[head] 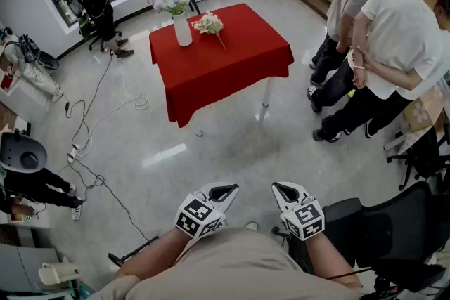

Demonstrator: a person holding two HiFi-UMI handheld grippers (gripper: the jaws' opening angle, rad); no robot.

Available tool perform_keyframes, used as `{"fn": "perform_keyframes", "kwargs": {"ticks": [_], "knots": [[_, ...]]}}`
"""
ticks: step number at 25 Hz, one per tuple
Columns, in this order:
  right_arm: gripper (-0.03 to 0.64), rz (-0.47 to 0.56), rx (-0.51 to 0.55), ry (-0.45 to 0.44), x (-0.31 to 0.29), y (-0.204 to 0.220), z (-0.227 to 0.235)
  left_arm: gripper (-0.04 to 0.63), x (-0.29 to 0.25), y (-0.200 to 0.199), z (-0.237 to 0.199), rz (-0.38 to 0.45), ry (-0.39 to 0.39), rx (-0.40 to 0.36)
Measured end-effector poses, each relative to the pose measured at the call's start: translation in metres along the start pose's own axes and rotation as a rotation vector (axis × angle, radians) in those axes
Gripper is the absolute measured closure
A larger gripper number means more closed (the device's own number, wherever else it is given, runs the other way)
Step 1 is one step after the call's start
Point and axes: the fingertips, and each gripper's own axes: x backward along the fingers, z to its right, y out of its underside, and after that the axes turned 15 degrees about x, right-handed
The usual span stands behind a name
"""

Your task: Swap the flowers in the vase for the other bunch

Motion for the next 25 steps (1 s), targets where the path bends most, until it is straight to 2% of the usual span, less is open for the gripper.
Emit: {"fn": "perform_keyframes", "kwargs": {"ticks": [7,14,19,21,25], "knots": [[0.606,0.036,0.033,-0.014,-0.047,-0.051,-0.028,0.588,0.053,-0.003,-0.05,0.047,-0.025,0.021],[0.606,0.02,0.035,-0.063,-0.094,-0.073,-0.056,0.588,0.093,-0.003,-0.092,0.121,-0.037,0.08],[0.603,0.031,0.021,-0.063,-0.125,-0.091,-0.071,0.588,0.118,-0.002,-0.122,0.131,-0.052,0.099],[0.603,0.036,0.021,-0.078,-0.134,-0.098,-0.071,0.588,0.121,-0.004,-0.131,0.139,-0.063,0.115],[0.597,0.052,0.035,-0.112,-0.162,-0.108,-0.042,0.588,0.101,-0.024,-0.155,0.161,-0.092,0.138]]}}
